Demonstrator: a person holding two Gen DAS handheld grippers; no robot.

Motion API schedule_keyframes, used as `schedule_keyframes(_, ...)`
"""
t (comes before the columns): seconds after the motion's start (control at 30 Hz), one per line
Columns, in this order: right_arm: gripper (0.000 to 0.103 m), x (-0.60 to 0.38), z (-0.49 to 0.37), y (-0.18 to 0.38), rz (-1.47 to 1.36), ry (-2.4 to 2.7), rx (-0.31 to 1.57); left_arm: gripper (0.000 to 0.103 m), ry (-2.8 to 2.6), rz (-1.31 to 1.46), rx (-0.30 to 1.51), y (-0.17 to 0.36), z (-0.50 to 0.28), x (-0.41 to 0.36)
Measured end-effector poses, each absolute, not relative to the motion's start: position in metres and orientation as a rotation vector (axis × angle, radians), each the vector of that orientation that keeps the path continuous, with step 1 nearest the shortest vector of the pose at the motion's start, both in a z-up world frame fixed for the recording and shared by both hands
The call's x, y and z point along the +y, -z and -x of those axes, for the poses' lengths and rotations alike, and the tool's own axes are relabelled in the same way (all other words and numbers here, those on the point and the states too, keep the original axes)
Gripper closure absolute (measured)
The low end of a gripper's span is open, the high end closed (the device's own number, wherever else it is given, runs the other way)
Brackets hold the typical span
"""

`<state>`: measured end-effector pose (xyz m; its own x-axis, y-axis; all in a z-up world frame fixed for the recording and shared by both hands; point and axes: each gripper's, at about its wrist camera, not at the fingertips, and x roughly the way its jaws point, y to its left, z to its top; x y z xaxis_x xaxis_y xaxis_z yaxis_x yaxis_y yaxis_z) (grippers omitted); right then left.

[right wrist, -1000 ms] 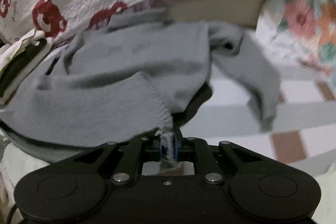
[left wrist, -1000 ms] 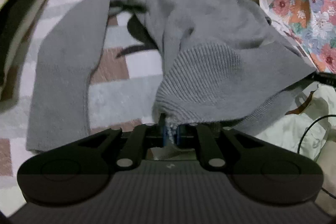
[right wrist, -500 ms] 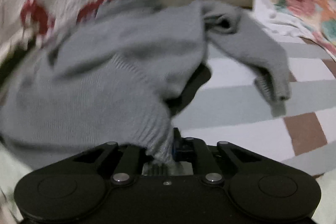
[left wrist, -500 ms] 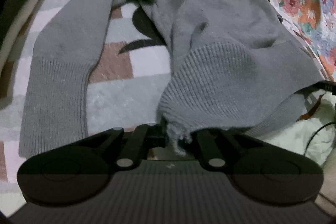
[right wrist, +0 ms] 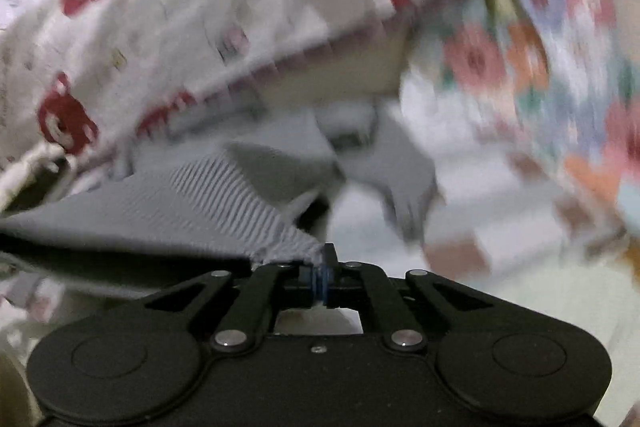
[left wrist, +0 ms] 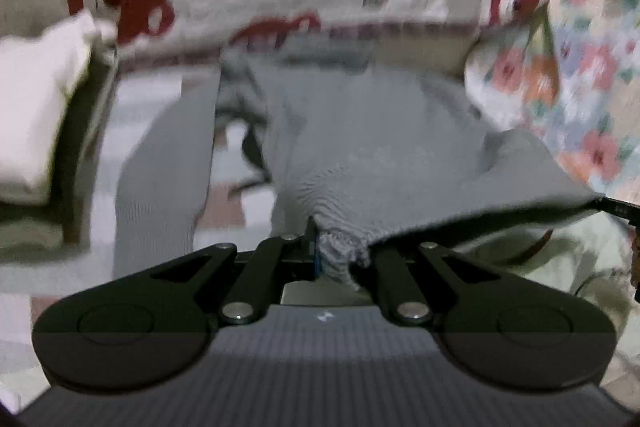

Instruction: Fold clothes

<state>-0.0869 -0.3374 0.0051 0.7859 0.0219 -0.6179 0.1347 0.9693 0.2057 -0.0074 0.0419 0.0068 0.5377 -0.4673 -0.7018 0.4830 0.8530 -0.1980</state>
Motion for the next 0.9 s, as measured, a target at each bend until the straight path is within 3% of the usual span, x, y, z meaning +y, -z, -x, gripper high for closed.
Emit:
schedule_keyframes(0.13, 0.100, -0.342, 0.082, -0.002, -0.286, 0.075, 0.633, 0.099, 0.601, -0.166, 0.755, -0.014, 0.016, 0.021)
schedule_keyframes(0.37, 0.101, -0.347, 0.113, -0.120, -0.190, 0.077, 0.323, 0.099, 0.699, -0.216, 0.564, -0.125, 0.048, 0.027)
schedule_keyframes(0.47, 0.101, -0.362, 0.154, -0.147, -0.221, 0.081, 0.248, 0.099, 0.762, -0.230, 0.594, -0.150, 0.072, 0.037)
schedule_keyframes(0.73, 0.101, -0.376, 0.183, -0.042, -0.221, 0.157, 0.494, 0.099, 0.782, -0.258, 0.999, -0.051, 0.079, 0.022)
schedule_keyframes(0.9, 0.101, -0.380, 0.187, -0.044, -0.237, 0.171, 0.478, 0.099, 0.814, -0.350, 0.864, -0.077, 0.089, 0.014)
